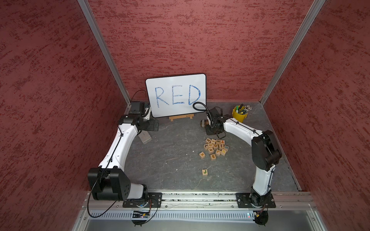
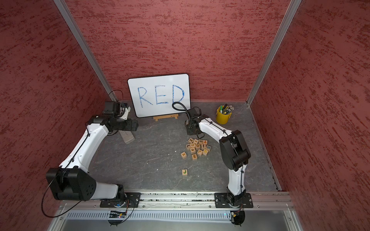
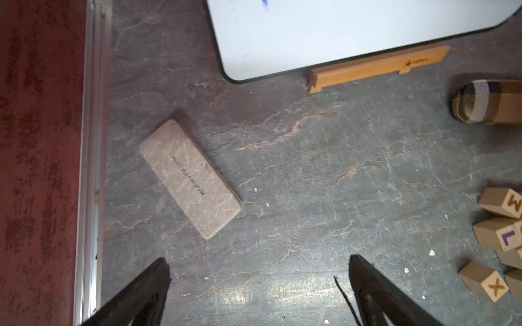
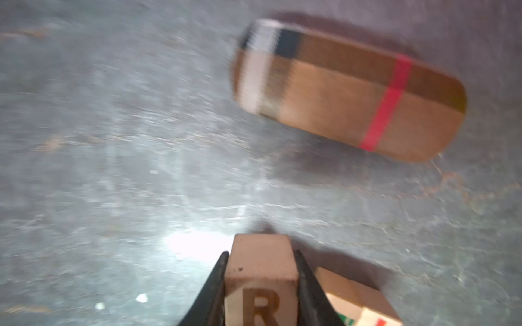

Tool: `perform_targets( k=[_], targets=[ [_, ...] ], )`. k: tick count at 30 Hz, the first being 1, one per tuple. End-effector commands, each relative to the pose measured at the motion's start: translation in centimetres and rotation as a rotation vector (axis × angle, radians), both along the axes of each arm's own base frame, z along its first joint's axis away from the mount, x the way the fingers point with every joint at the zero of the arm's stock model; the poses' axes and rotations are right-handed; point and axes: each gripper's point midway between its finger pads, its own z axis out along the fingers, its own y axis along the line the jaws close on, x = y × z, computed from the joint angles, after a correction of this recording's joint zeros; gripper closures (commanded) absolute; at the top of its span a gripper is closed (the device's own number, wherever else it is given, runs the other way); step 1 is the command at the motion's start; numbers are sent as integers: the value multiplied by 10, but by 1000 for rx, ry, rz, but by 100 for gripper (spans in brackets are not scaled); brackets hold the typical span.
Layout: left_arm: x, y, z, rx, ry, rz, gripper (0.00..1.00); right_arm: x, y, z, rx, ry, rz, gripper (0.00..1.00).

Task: Assemble the uppercase word "red" with letter blocks
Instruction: Pick up the letter block from the center of the board, then place the letter block at the center of the board.

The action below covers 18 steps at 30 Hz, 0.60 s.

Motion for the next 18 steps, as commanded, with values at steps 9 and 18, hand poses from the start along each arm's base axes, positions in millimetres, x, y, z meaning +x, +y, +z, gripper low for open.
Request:
perform_targets(
  k=[9, 18],
  targets=[
    [-13, 52, 13, -55, -44, 157, 0, -40, 121, -22, 13, 98, 197, 77],
    [-32, 77, 23, -59, -76, 204, 0, -50, 183, -45, -29, 132, 290, 76]
  ],
)
